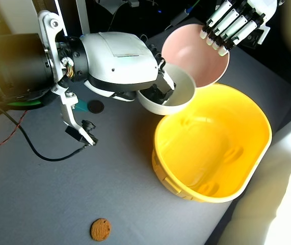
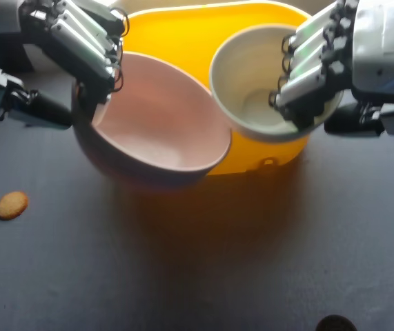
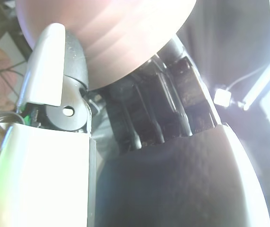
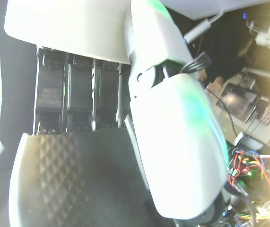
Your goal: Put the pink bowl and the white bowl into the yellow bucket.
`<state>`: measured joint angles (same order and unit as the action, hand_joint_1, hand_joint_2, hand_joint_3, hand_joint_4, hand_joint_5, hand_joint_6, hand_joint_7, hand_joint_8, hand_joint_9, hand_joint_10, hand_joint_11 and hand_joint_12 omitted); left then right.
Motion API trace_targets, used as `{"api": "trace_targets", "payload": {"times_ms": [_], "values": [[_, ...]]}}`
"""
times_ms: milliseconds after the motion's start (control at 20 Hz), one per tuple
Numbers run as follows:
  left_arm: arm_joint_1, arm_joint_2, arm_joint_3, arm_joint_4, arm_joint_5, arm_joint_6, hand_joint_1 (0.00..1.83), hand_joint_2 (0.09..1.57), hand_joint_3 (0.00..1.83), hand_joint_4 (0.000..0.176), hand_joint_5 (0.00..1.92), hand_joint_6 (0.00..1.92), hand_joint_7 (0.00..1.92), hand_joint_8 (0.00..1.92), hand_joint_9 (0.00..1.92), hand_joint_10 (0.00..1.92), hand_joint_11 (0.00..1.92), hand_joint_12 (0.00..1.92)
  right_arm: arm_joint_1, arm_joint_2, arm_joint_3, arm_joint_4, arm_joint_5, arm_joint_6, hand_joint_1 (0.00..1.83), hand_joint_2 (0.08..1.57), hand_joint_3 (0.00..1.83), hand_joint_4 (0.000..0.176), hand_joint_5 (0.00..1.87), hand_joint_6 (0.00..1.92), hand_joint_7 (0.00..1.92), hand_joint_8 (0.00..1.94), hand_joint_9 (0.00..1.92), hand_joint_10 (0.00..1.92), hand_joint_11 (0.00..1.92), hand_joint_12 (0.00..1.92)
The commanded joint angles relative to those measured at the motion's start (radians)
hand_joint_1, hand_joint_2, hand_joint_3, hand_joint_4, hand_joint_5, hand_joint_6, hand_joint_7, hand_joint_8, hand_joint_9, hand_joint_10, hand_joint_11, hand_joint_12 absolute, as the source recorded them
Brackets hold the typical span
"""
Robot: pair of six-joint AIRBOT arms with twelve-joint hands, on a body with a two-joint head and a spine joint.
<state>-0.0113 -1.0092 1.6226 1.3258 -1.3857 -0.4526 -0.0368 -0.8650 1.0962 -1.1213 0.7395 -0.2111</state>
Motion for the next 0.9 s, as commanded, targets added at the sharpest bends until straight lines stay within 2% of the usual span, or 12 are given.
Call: {"api": "trace_targets", "payload": {"times_ms": [0, 50, 100, 250, 300, 400, 500, 600, 650, 800, 850], "values": [[-0.018, 0.009, 0.008, -0.137, -0.027, -0.001, 1.36, 1.16, 0.00, 0.000, 0.85, 1.15, 0.90, 1.06, 0.79, 1.38, 0.45, 1.40, 0.006, 0.009, -0.004, 0.079, 0.036, -0.037, 1.37, 1.15, 0.00, 0.000, 0.81, 1.22, 0.94, 0.98, 0.88, 1.25, 0.74, 1.24], [-0.027, 0.005, 0.011, -0.137, -0.016, -0.001, 1.36, 1.15, 0.00, 0.000, 0.89, 1.10, 0.92, 1.03, 0.81, 1.35, 0.48, 1.36, -0.003, 0.008, -0.006, 0.127, 0.022, -0.105, 1.37, 1.14, 0.00, 0.000, 0.81, 1.20, 0.96, 0.94, 0.91, 1.21, 0.76, 1.22], [-0.031, 0.001, 0.015, -0.137, -0.007, -0.001, 1.36, 1.15, 0.00, 0.000, 0.86, 1.14, 0.91, 1.03, 0.80, 1.36, 0.47, 1.36, -0.012, 0.005, -0.006, 0.178, 0.007, -0.153, 1.36, 1.15, 0.00, 0.000, 0.80, 1.23, 0.94, 0.97, 0.88, 1.25, 0.74, 1.23], [-0.042, -0.019, 0.039, -0.134, 0.000, -0.001, 1.36, 1.17, 0.00, 0.000, 0.84, 1.17, 0.90, 1.06, 0.77, 1.40, 0.41, 1.39, -0.019, -0.005, 0.001, 0.249, -0.018, -0.222, 1.36, 1.15, 0.00, 0.000, 0.82, 1.23, 0.93, 0.98, 0.86, 1.27, 0.72, 1.23], [-0.049, -0.030, 0.054, -0.130, 0.002, -0.001, 1.36, 1.16, 0.00, 0.000, 0.87, 1.10, 0.91, 1.04, 0.80, 1.39, 0.45, 1.41, -0.022, -0.013, 0.011, 0.272, -0.029, -0.234, 1.37, 1.14, 0.00, 0.000, 0.82, 1.21, 0.95, 0.95, 0.88, 1.24, 0.73, 1.23], [-0.062, -0.065, 0.103, -0.124, 0.003, -0.001, 1.36, 1.15, 0.00, 0.000, 0.86, 1.11, 0.93, 0.99, 0.83, 1.37, 0.48, 1.40, -0.024, -0.038, 0.055, 0.330, -0.046, -0.231, 1.37, 1.14, 0.00, 0.000, 0.79, 1.23, 0.96, 0.95, 0.89, 1.23, 0.73, 1.24], [-0.063, -0.113, 0.171, -0.122, 0.003, 0.000, 1.36, 1.15, 0.00, 0.000, 0.88, 1.10, 0.92, 1.03, 0.81, 1.37, 0.45, 1.39, -0.024, -0.057, 0.098, 0.344, -0.043, -0.189, 1.37, 1.14, 0.00, 0.000, 0.80, 1.22, 0.96, 0.95, 0.90, 1.22, 0.73, 1.23], [-0.055, -0.158, 0.233, -0.121, 0.003, 0.001, 1.37, 1.14, 0.00, 0.000, 0.91, 1.07, 0.95, 0.97, 0.83, 1.32, 0.48, 1.35, -0.032, -0.067, 0.117, 0.344, -0.032, -0.190, 1.36, 1.16, 0.00, 0.000, 0.75, 1.28, 0.92, 1.02, 0.89, 1.25, 0.74, 1.21], [-0.048, -0.183, 0.266, -0.120, 0.003, 0.003, 1.37, 1.14, 0.00, 0.000, 0.91, 1.07, 0.95, 0.96, 0.84, 1.32, 0.49, 1.34, -0.038, -0.072, 0.123, 0.344, -0.024, -0.190, 1.37, 1.15, 0.00, 0.000, 0.76, 1.25, 0.94, 0.99, 0.91, 1.22, 0.76, 1.21], [-0.037, -0.245, 0.350, -0.115, 0.003, 0.007, 1.36, 1.17, 0.00, 0.000, 0.84, 1.19, 0.89, 1.07, 0.77, 1.40, 0.42, 1.39, -0.043, -0.080, 0.136, 0.343, -0.016, -0.190, 1.36, 1.16, 0.00, 0.000, 0.78, 1.27, 0.92, 1.02, 0.87, 1.26, 0.73, 1.24], [-0.036, -0.259, 0.369, -0.115, 0.003, 0.007, 1.36, 1.16, 0.00, 0.000, 0.86, 1.16, 0.92, 1.03, 0.79, 1.36, 0.45, 1.36, -0.047, -0.084, 0.139, 0.343, -0.016, -0.190, 1.37, 1.15, 0.00, 0.000, 0.79, 1.23, 0.94, 0.98, 0.90, 1.23, 0.73, 1.23]]}}
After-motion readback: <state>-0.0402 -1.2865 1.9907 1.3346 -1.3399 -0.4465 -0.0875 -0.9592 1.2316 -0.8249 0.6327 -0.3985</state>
